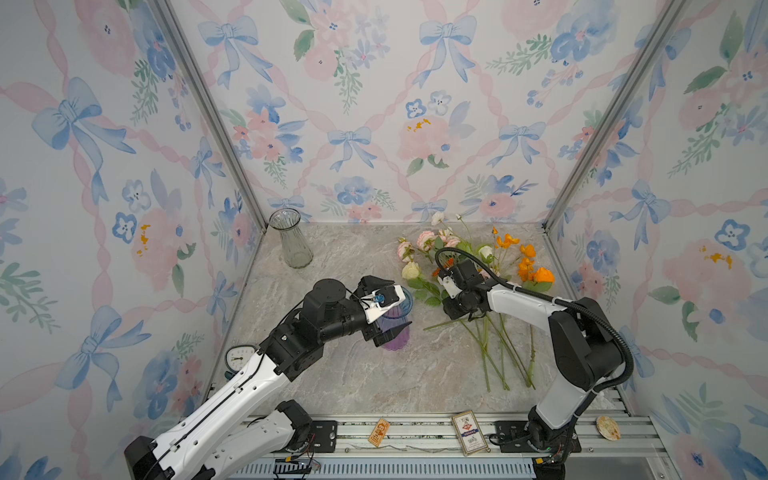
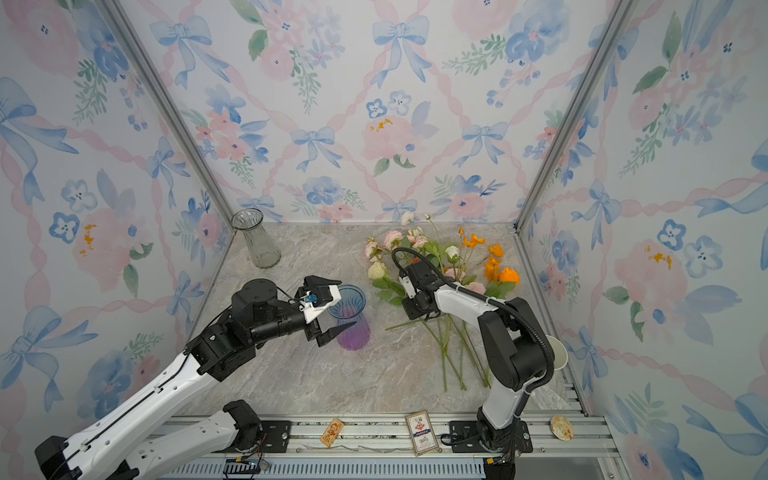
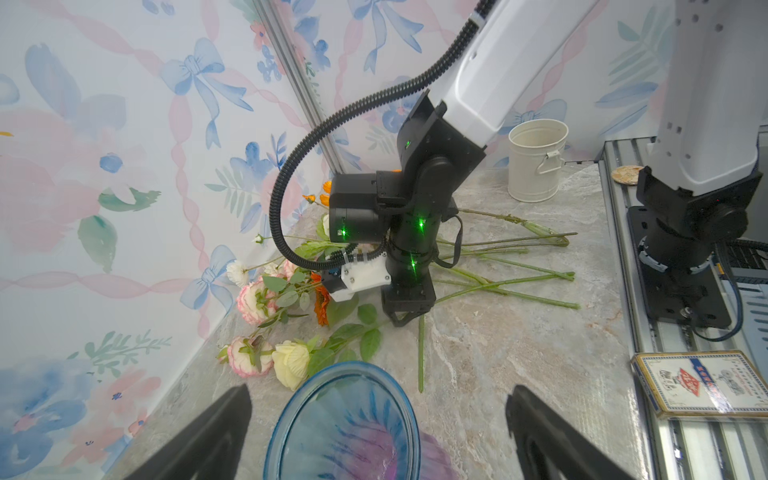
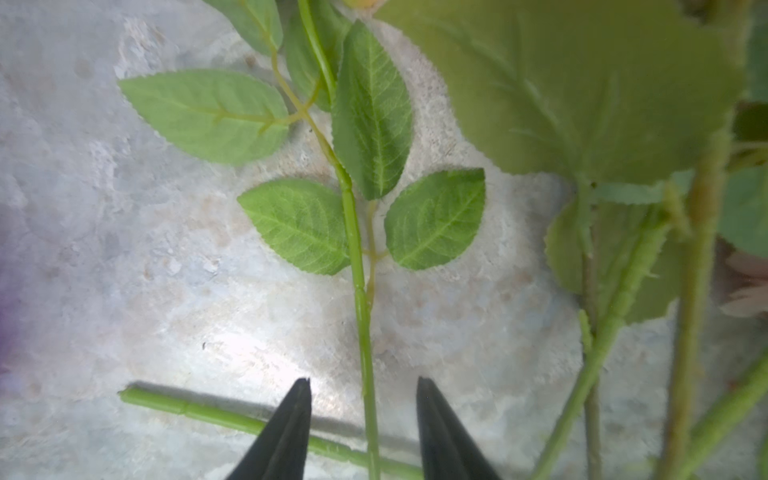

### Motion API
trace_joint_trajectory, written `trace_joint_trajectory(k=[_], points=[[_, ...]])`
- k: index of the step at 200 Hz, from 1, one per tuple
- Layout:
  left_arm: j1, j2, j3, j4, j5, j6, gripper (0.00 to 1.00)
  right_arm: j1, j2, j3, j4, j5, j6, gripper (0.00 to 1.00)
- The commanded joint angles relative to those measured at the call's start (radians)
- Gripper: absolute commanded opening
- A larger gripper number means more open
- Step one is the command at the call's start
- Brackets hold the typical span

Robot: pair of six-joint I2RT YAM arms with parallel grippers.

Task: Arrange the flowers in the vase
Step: 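Lower the right gripper onto the cream rose stem while the left gripper re-grips the vase, then close the right gripper on the cream rose stem and lift it upright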

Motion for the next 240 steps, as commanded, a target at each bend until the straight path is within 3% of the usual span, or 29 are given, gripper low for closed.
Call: trace_joint_trajectory(k=[1, 97, 152, 190, 220, 240], points=[[0.001, -0.027, -0.02, 0.041, -0.016, 0.016, 0.98, 0.007, 0.015, 0.037, -0.075, 0.004, 0.008, 0.4], [0.004, -0.029, -0.03, 0.044, -0.031, 0.028, 0.98, 0.023, 0.053, 0.047, -0.114, 0.041, -0.008, 0.37], [0.004, -0.035, -0.035, 0.048, -0.033, 0.032, 0.98, 0.023, 0.024, 0.033, -0.108, 0.036, -0.023, 0.23], [0.003, -0.045, -0.045, 0.056, -0.043, 0.037, 0.98, 0.024, 0.016, 0.037, -0.12, 0.015, -0.058, 0.21], [-0.003, -0.056, -0.042, 0.056, -0.046, 0.035, 0.98, 0.024, 0.013, 0.043, -0.12, 0.007, -0.078, 0.0], [-0.002, -0.079, -0.062, 0.075, -0.073, 0.045, 0.98, 0.026, -0.007, 0.046, -0.117, -0.005, -0.086, 0.0]])
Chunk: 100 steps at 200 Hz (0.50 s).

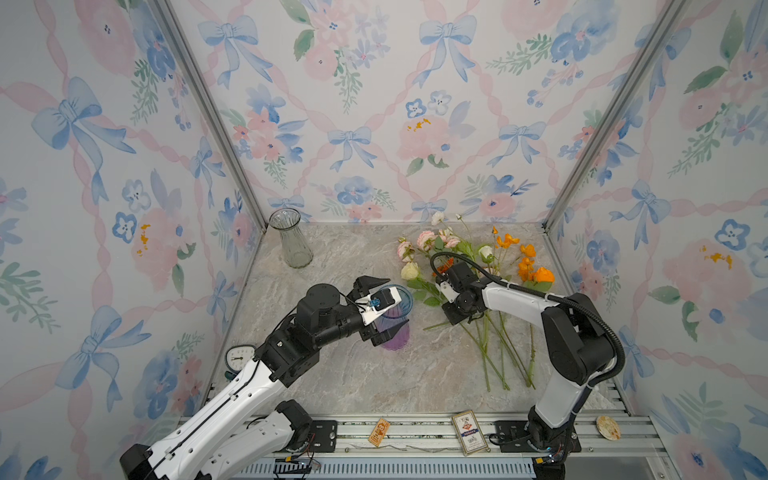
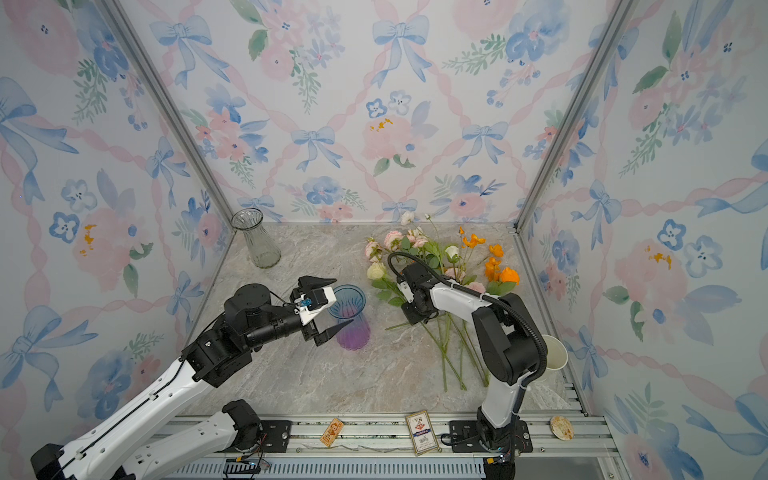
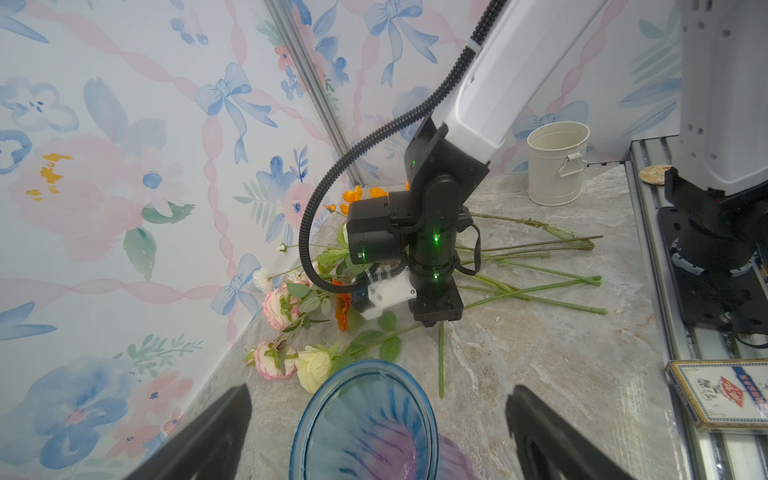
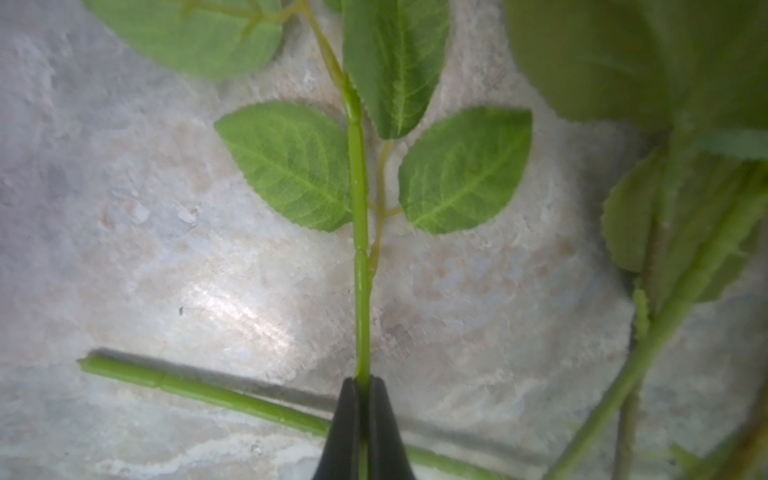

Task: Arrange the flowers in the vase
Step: 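Close the right gripper on the cream rose stem and lift it upright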

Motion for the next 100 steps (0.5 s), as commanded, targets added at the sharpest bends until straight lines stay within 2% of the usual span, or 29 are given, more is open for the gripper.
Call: trace_joint_trajectory(k=[1, 49, 100], points=[[-0.001, -0.037, -0.027, 0.039, -0.029, 0.02, 0.98, 0.011, -0.045, 0.016, -0.021, -0.024, -0.024, 0.0], [-0.003, -0.05, -0.032, 0.047, -0.034, 0.021, 0.98, 0.006, -0.14, 0.016, 0.022, -0.15, -0.012, 0.0], [0.004, -0.086, -0.042, 0.065, -0.086, 0.026, 0.98, -0.02, -0.344, 0.02, 0.063, -0.286, 0.067, 0.0]])
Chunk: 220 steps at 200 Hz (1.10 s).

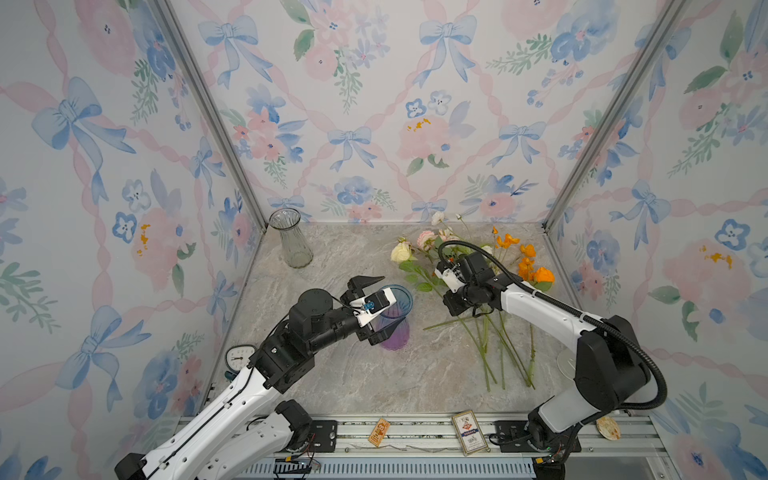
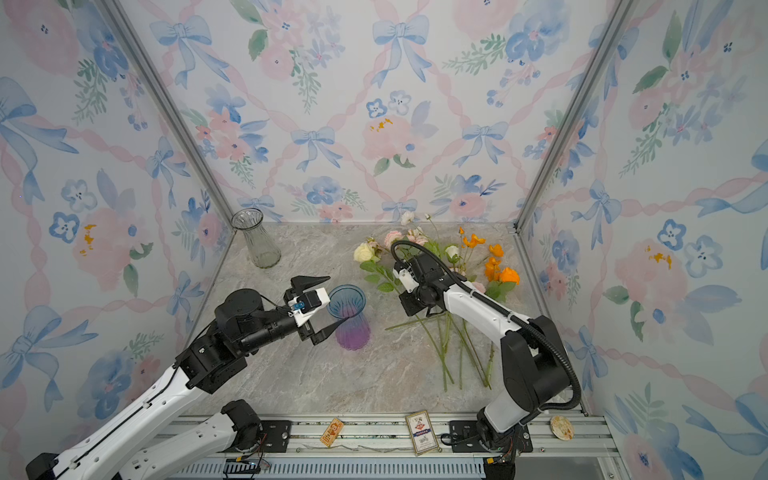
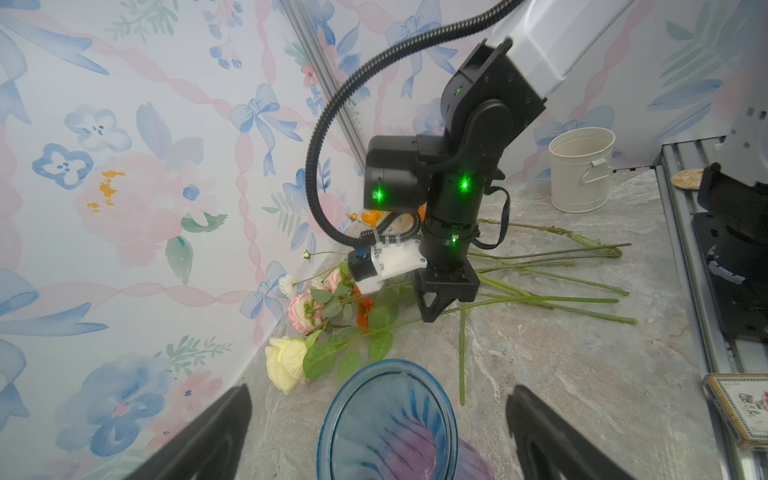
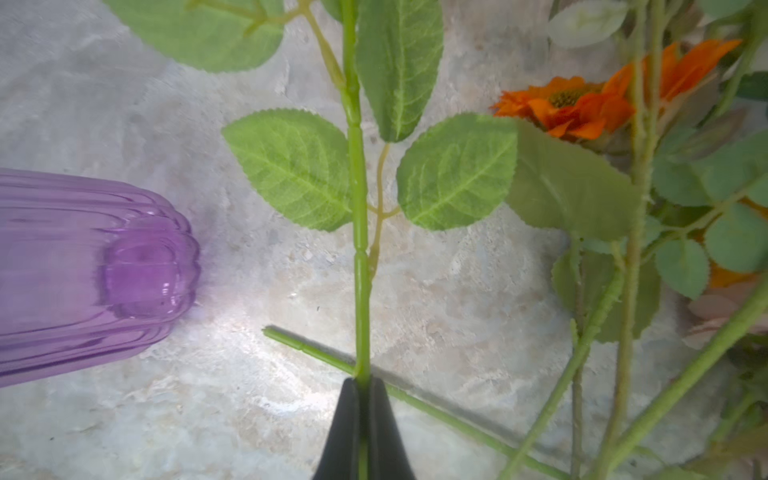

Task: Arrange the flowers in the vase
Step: 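Close the right gripper on the cream rose stem and lift it upright, then carry the cream rose over the blue-purple vase and lower its stem inside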

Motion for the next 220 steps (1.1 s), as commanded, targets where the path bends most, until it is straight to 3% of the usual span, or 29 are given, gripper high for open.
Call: trace_joint_trajectory(k=[1, 27, 79, 112, 128, 158, 220], points=[[0.004, -0.037, -0.012, 0.03, -0.035, 0.012, 0.98, -0.017, -0.102, 0.019, 0.043, -0.099, 0.06, 0.0], [0.036, -0.099, -0.059, 0.103, -0.049, 0.001, 0.98, -0.037, -0.215, 0.057, 0.106, -0.148, 0.132, 0.0], [0.126, -0.093, -0.076, 0.117, 0.044, -0.013, 0.98, 0.005, -0.334, 0.166, 0.4, -0.069, 0.199, 0.0], [0.165, -0.072, -0.067, 0.103, 0.118, -0.019, 0.98, 0.061, -0.328, 0.272, 0.573, -0.075, 0.177, 0.0], [0.165, -0.084, -0.075, 0.104, 0.103, -0.011, 0.98, 0.096, -0.317, 0.295, 0.675, -0.074, 0.175, 0.0], [0.165, -0.074, -0.08, 0.103, 0.068, -0.003, 0.98, 0.127, -0.249, 0.41, 0.692, -0.136, 0.223, 0.0], [0.17, -0.078, -0.079, 0.103, 0.074, -0.003, 0.98, 0.205, -0.192, 0.35, 0.774, -0.176, 0.295, 0.0]])
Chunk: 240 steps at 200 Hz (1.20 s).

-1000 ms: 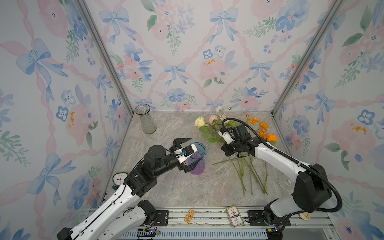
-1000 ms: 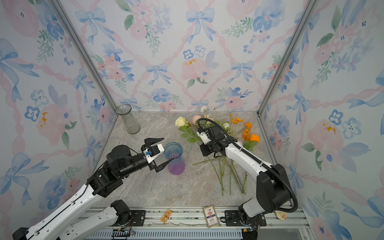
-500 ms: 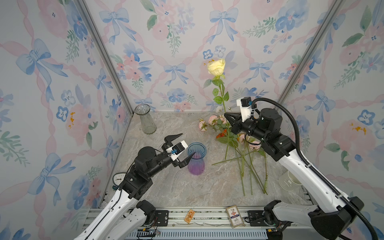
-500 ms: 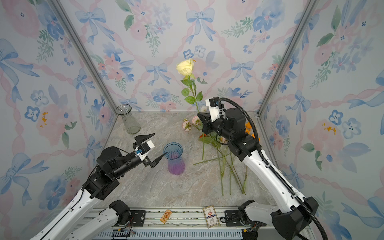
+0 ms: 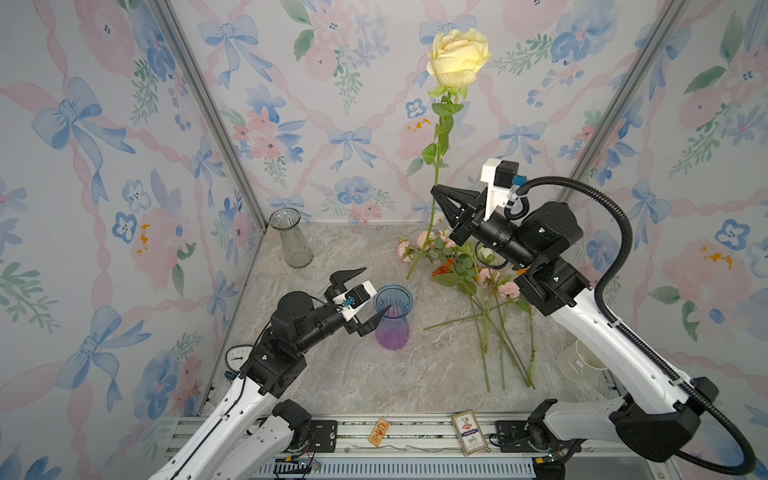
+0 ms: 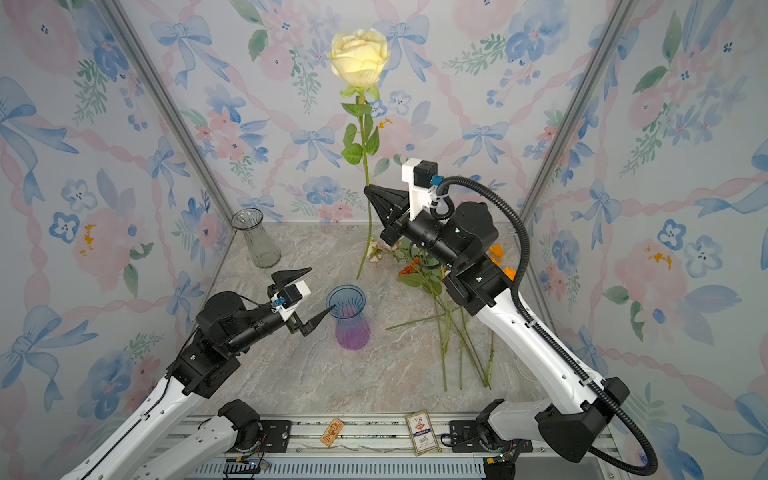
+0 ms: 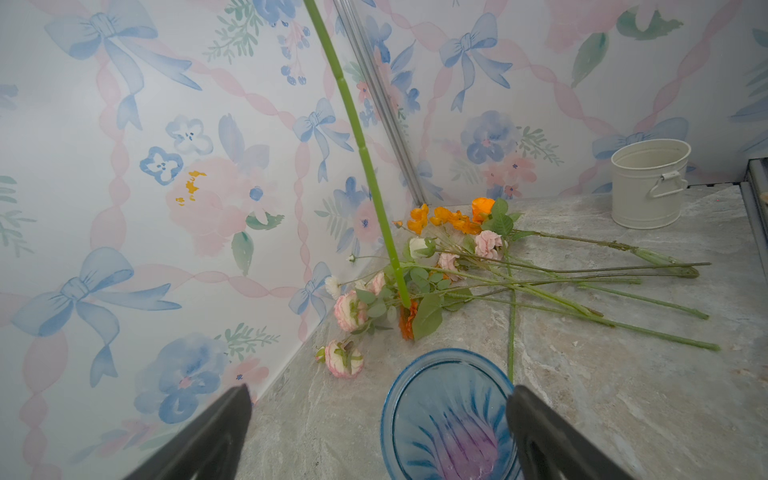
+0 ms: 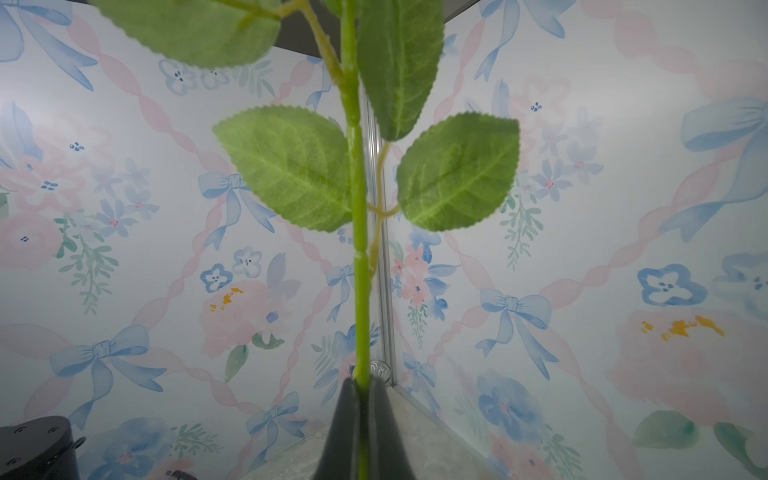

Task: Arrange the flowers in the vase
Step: 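Carry the cream rose over the blue-purple vase and lower its stem inside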

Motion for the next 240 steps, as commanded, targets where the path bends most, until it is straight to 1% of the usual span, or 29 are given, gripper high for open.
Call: trace_joint_trajectory(k=[1, 25, 54, 116, 175, 232, 240], points=[[0.009, -0.009, -0.013, 0.009, 0.003, 0.0, 0.98, 0.031, 0.027, -0.034, 0.058, -0.026, 0.042, 0.0], [0.01, -0.012, -0.013, 0.009, 0.009, 0.001, 0.98, 0.051, 0.048, -0.085, 0.073, -0.028, 0.056, 0.0], [0.009, -0.009, -0.014, 0.009, 0.011, 0.002, 0.98, 0.08, 0.062, -0.17, 0.093, -0.012, 0.02, 0.0], [0.01, -0.018, -0.016, 0.01, 0.012, 0.006, 0.98, 0.099, 0.118, -0.296, 0.126, -0.054, 0.003, 0.0], [0.01, -0.015, -0.016, 0.01, 0.016, 0.008, 0.98, 0.119, 0.192, -0.34, 0.146, -0.068, 0.005, 0.0], [0.01, -0.008, -0.019, 0.01, 0.015, 0.01, 0.98, 0.119, 0.21, -0.36, 0.141, -0.086, 0.004, 0.0], [0.01, -0.007, -0.02, 0.011, 0.017, 0.011, 0.98, 0.121, 0.211, -0.368, 0.141, -0.086, 0.002, 0.03]])
